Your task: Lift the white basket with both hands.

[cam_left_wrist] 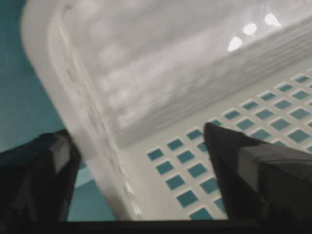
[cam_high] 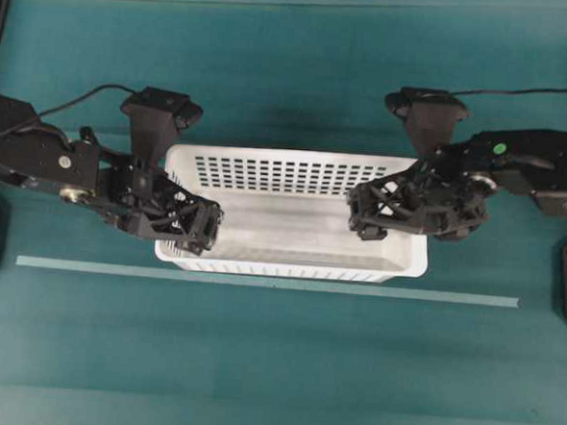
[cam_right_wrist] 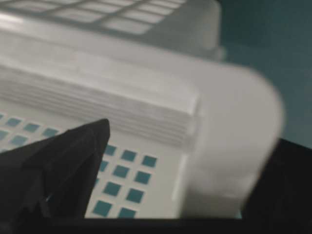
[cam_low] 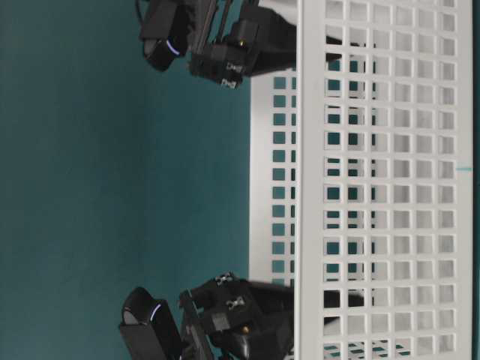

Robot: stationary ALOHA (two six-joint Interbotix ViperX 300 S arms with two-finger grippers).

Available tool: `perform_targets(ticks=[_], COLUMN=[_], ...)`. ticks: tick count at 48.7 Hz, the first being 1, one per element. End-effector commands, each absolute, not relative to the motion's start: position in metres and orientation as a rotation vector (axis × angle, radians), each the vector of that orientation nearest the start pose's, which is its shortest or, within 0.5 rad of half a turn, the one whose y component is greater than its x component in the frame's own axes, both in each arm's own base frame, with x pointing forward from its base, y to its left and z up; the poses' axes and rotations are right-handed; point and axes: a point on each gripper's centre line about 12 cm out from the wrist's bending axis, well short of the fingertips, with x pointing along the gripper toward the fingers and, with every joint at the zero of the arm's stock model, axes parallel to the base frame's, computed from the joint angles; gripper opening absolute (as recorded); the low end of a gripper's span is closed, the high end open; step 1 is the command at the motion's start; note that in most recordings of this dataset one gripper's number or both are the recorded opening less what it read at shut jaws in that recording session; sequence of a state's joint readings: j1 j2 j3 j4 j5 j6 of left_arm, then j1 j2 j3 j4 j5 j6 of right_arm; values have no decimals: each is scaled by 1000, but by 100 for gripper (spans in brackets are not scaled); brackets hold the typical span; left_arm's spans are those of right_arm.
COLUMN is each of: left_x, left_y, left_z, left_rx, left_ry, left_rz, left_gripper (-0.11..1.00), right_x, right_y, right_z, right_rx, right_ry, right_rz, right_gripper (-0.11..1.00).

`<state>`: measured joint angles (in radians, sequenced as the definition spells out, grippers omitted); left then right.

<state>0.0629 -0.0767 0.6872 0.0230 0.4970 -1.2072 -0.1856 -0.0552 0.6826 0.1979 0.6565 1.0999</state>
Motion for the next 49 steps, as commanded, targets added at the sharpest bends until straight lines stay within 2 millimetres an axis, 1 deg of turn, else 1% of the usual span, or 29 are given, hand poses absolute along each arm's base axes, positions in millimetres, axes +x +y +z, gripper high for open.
perform_targets(ticks=[1, 5, 12, 17, 21, 25, 34, 38, 43, 49], left_x=[332, 326, 318, 315, 315, 313, 302, 294, 281, 269], left_y=[23, 23, 25, 26, 26, 26, 24, 24, 26, 28], left_z=[156, 159, 171, 182, 196, 211, 238, 254, 274, 292], left_rx=[-1082, -1084, -1093, -1099, -1099, -1091, -1020, -966, -958, -948], left_ry=[931, 926, 895, 866, 829, 800, 763, 733, 685, 623], left_rz=[713, 712, 700, 683, 654, 626, 553, 503, 480, 451], left_gripper=[93, 95, 95, 95, 95, 95, 95, 95, 95, 95], right_x=[313, 312, 311, 310, 307, 304, 293, 286, 276, 264], right_y=[-46, -48, -52, -54, -56, -56, -56, -57, -56, -54], right_z=[137, 140, 154, 167, 178, 190, 230, 249, 270, 285], right_rx=[1266, 1271, 1283, 1285, 1289, 1293, 1267, 1250, 1229, 1190], right_ry=[1074, 1048, 992, 953, 924, 893, 779, 716, 655, 603], right_rz=[-861, -853, -831, -809, -797, -778, -697, -659, -618, -571], right_gripper=[94, 94, 94, 94, 94, 94, 94, 94, 94, 94])
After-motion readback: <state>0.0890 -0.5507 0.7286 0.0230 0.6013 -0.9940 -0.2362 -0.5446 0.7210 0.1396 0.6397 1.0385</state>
